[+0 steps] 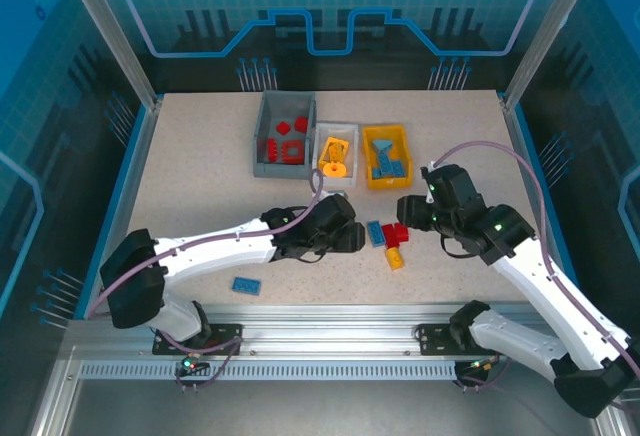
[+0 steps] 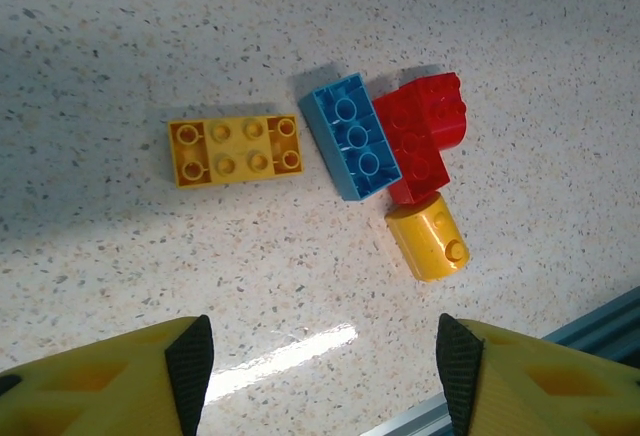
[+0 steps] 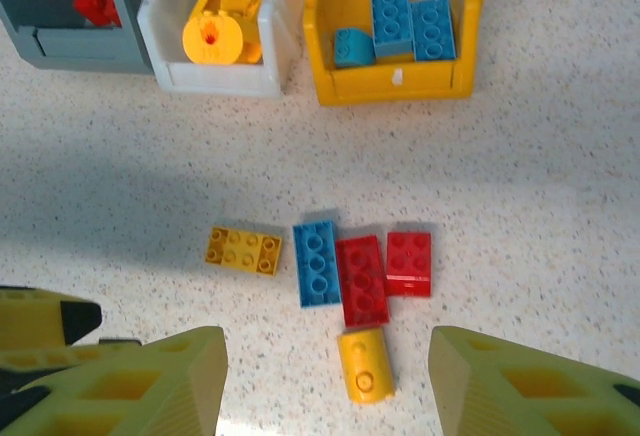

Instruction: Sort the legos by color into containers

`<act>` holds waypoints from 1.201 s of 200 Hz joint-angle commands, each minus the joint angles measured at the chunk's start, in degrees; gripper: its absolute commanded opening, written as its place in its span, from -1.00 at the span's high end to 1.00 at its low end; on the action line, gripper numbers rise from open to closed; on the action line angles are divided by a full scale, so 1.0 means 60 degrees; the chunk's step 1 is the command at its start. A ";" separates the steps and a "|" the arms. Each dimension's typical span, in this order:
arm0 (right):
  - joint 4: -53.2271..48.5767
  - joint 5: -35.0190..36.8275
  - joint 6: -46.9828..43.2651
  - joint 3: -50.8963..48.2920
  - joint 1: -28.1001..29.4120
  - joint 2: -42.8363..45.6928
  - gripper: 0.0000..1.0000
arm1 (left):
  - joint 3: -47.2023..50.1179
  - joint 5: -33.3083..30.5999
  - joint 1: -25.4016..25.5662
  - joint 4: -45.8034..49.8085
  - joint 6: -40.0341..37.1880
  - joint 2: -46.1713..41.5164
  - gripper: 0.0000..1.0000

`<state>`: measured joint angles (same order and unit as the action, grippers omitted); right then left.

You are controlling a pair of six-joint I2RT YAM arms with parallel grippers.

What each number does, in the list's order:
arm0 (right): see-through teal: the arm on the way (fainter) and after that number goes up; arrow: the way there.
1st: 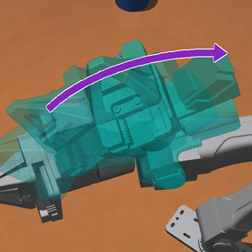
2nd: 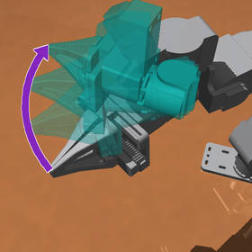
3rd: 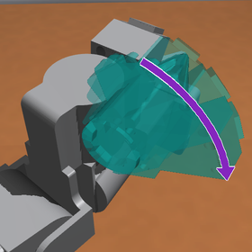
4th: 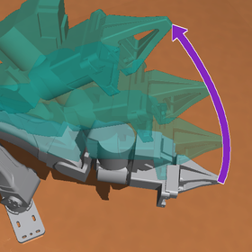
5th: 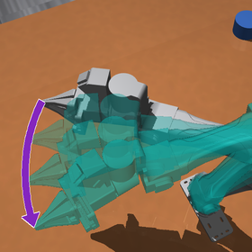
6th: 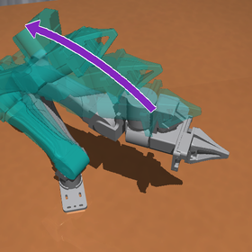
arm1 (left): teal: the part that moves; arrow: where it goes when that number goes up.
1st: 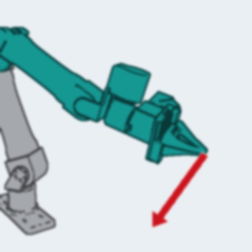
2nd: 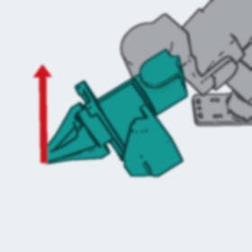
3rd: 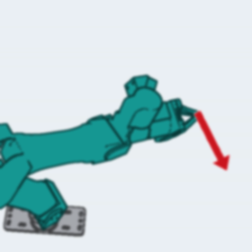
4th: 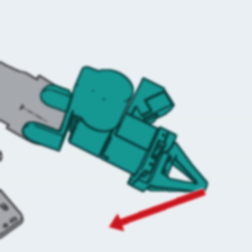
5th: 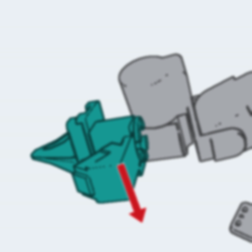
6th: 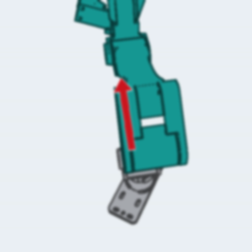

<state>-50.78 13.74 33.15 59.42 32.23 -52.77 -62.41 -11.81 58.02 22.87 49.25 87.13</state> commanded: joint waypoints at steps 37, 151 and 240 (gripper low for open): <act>-0.1363 0.0393 0.0886 0.0020 0.0804 0.0109 -0.14 | -0.0702 -0.0024 0.0228 0.0059 0.0809 0.0844 -0.33; -0.2037 0.2387 0.1590 0.0217 0.1180 0.1485 -0.17 | -0.3691 0.0336 0.0634 0.0486 0.1718 0.3881 -0.31; -0.1658 0.2763 0.1582 -0.0006 0.1177 0.2306 -0.19 | -0.7816 -0.0215 -0.0363 0.1775 -0.1450 0.7207 -0.33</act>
<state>-61.45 28.73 41.91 59.99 38.63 -38.92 -104.36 -12.64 57.04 29.19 47.18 125.89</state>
